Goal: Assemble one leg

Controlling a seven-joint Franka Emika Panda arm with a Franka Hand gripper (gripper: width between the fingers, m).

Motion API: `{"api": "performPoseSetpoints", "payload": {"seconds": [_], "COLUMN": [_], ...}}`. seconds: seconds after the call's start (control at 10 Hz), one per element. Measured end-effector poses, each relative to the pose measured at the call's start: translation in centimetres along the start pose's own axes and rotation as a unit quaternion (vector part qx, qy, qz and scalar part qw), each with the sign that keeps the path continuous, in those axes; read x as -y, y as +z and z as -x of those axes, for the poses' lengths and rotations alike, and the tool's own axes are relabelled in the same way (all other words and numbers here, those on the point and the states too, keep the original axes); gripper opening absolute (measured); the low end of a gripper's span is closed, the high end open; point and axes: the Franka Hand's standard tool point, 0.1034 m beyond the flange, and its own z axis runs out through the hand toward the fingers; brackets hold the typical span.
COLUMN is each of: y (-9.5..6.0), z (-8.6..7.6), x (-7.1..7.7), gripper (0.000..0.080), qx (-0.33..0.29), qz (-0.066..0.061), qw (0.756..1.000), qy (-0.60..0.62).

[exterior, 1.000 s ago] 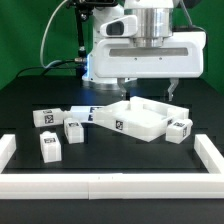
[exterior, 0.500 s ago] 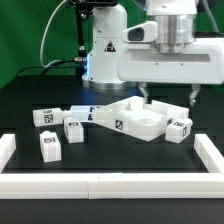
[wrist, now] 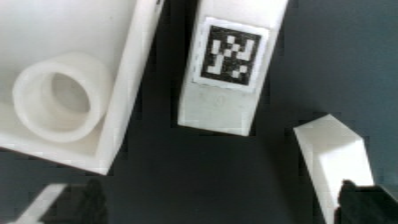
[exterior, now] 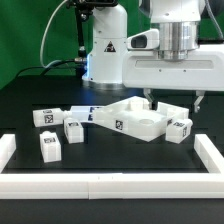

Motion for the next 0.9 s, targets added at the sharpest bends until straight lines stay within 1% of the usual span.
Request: {"api": "performPoseSetpoints", "payload": {"seconds": [0.1,0.2,0.3,0.4,0.7,0.9], "y": [0.8,1.7,2.3,2.5,3.4,3.8], "z": [0.6,1.2,1.5,1.6,2.2,2.3], "x": [0.4,1.2,1.7,1.9,1.8,1.7], "gripper": [0.0649,0.0649,0.0649,0.0649,0.0649,0.0649], "qx": [0.001,0.002,0.004,0.005,0.011,0.011], "qz": [0.002,0.004,0.006,0.008,0.014,0.016], "qw": [1.0,1.0,1.0,1.0,1.0,1.0], "qy": [0.011,0.011,0.006,0.003,-0.001,-0.002]}}
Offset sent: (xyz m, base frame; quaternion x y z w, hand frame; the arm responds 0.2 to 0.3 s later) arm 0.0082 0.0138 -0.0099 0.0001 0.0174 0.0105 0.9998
